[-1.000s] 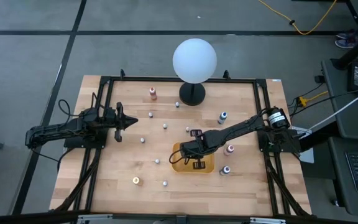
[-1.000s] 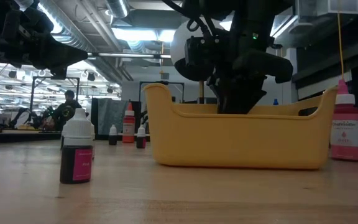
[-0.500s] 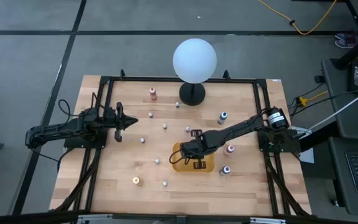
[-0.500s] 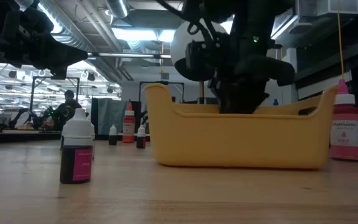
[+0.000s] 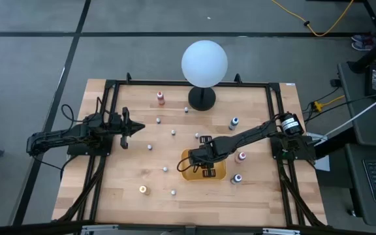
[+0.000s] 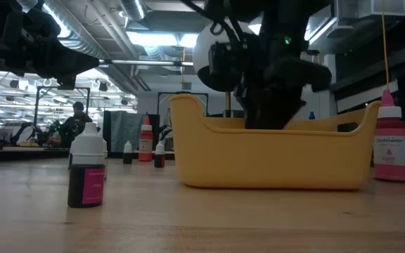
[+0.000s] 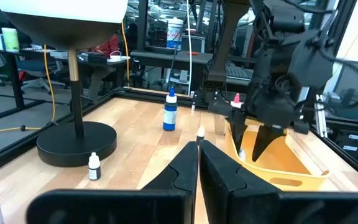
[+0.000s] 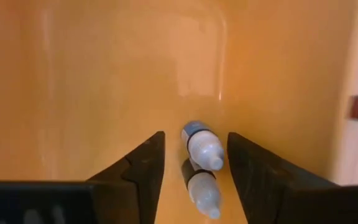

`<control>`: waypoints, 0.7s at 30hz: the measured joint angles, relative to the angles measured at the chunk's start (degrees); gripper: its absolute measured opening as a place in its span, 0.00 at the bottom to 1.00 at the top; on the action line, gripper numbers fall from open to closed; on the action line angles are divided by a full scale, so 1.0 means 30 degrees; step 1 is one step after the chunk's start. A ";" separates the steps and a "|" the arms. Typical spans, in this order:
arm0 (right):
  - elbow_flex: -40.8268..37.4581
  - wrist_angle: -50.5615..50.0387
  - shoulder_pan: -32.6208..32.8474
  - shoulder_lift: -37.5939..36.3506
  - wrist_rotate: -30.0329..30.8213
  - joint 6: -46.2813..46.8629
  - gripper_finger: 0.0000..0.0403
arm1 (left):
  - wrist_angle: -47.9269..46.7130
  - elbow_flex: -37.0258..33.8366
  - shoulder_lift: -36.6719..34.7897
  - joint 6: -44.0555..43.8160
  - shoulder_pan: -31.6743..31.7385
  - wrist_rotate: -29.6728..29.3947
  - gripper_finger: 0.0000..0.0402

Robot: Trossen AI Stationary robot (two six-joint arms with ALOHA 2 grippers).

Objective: Pick & Place food coloring
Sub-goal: Put the small blue food coloring bottle into the yellow bin

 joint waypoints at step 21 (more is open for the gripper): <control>0.6479 -0.0704 0.2863 -0.0066 0.1811 -0.6080 0.34 | 0.0000 0.0000 -0.0002 0.0000 0.0000 0.0002 0.03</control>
